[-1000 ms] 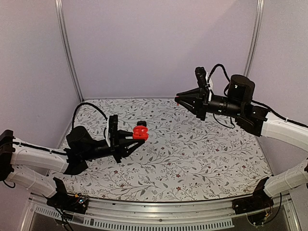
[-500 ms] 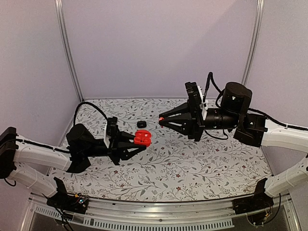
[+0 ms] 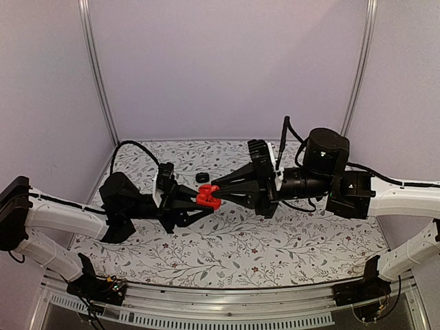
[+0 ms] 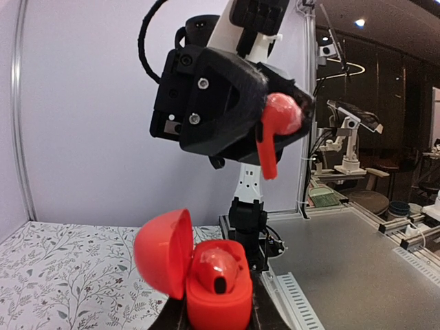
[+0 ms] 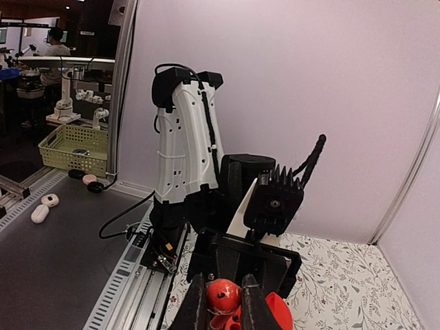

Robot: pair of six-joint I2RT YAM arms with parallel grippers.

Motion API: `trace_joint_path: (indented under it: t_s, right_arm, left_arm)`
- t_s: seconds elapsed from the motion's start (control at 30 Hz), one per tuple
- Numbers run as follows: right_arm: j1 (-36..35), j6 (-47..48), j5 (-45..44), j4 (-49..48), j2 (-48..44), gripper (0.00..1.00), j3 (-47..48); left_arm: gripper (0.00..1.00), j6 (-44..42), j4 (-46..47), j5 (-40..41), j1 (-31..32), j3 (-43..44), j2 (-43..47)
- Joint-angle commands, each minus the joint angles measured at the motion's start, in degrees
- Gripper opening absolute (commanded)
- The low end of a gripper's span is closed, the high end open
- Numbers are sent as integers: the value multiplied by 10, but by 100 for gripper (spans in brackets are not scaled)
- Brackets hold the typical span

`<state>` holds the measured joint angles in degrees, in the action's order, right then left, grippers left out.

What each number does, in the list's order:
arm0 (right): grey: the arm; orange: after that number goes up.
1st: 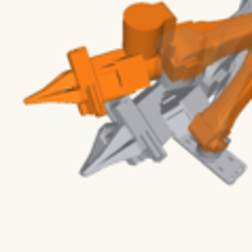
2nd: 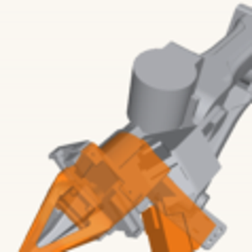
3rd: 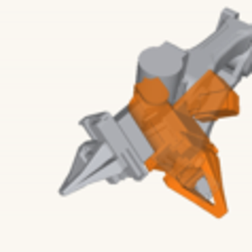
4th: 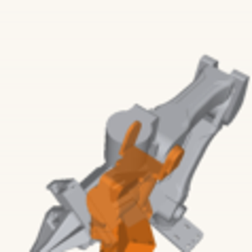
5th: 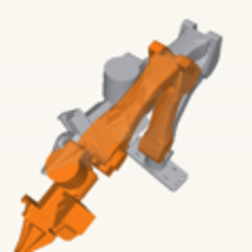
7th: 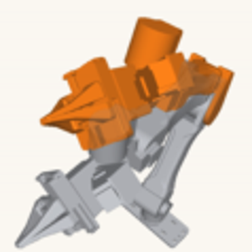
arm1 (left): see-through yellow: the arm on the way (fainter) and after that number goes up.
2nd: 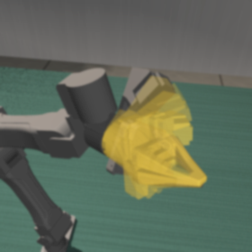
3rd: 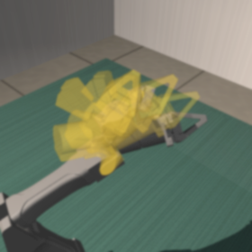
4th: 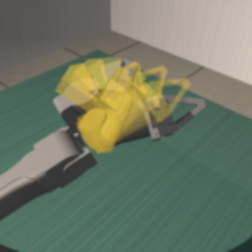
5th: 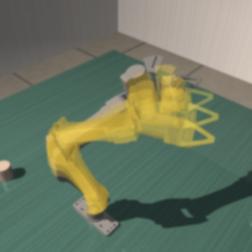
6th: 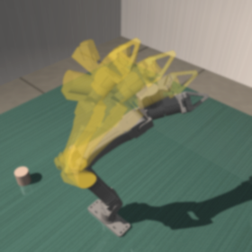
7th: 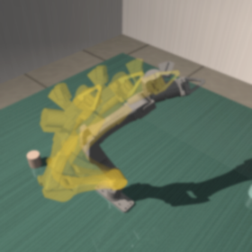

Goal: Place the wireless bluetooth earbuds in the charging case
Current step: Insert the right earbud into the right side groove of the charging case.

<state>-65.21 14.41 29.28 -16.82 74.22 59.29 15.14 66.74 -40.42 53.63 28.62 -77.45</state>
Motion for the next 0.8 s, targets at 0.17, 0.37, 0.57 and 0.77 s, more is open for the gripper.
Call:
trace_joint_path:
  t_s: [0.17,0.37,0.57,0.77]
  right_arm:
    - [-9,17,-55,-42,21,11,8]
    - [-18,16,-88,-56,28,11,-2]
    - [-21,18,-108,-69,32,11,-12]
    - [-25,20,-130,-88,34,11,-25]
  left_arm:
    - [0,25,22,5,2,16,-3]
    - [0,21,16,35,2,9,8]
    - [0,18,11,47,2,6,16]
    - [0,17,7,60,1,5,22]
